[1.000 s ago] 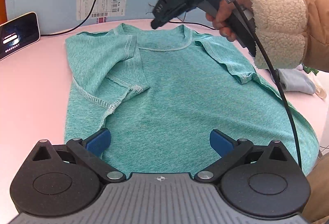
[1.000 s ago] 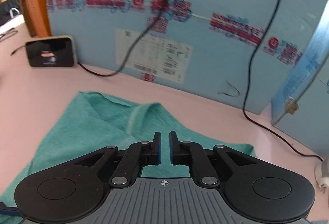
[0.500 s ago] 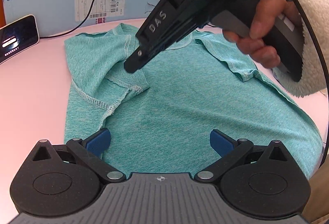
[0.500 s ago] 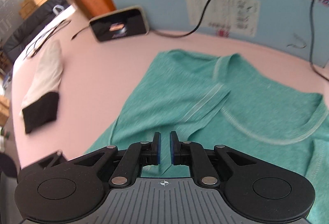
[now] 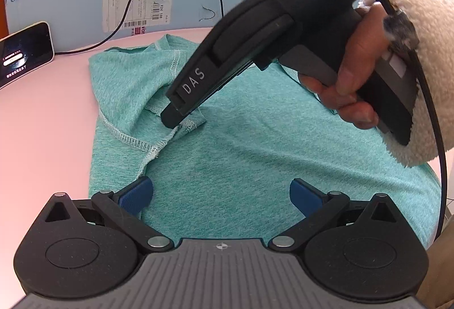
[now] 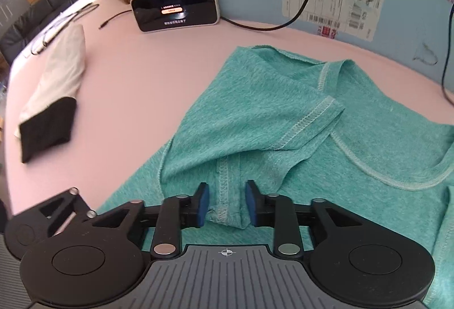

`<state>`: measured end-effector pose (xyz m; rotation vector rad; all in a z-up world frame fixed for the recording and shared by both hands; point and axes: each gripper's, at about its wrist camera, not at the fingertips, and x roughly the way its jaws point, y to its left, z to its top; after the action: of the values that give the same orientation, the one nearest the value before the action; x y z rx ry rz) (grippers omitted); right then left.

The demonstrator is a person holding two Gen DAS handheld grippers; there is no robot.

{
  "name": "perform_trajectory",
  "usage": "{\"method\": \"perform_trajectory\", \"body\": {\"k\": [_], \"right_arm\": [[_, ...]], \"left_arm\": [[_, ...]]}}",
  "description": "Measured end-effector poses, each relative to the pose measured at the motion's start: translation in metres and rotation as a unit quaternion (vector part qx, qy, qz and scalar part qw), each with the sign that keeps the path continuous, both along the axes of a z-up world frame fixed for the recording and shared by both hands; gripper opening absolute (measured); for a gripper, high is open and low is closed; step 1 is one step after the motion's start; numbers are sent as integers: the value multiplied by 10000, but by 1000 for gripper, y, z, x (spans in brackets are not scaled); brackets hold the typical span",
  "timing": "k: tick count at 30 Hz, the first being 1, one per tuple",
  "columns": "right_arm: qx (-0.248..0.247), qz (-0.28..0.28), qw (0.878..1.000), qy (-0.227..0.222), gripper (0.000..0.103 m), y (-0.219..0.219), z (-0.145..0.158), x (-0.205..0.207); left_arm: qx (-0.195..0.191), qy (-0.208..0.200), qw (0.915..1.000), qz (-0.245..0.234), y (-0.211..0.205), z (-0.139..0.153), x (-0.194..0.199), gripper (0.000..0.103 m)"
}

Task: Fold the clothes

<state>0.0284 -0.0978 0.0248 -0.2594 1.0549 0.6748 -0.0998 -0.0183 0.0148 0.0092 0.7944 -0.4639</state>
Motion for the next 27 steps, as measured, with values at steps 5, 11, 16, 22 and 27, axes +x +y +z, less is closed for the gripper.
{"method": "perform_trajectory", "body": {"k": [5,11,16,22,27], "right_arm": [[26,-57,10000,44,2,-6,5,-6],[351,-258,9987,280,2,-25,25,-26],[252,-404,9973,558,3,-33,12,-33],[221,-784,9951,565,11,-42,8,-44],[305,-1486,9877,386,31,-72,19,-55]], "left_arm": [[-23,10,10000,-7,1,0,1,103],[9,-21,10000,-58,1,0,-1,103],[88,13,9999,-95,2,1,-4,103],[238,116,9995,-161,4,5,-10,103],[269,276,9992,-146,9,9,-14,103]]}}
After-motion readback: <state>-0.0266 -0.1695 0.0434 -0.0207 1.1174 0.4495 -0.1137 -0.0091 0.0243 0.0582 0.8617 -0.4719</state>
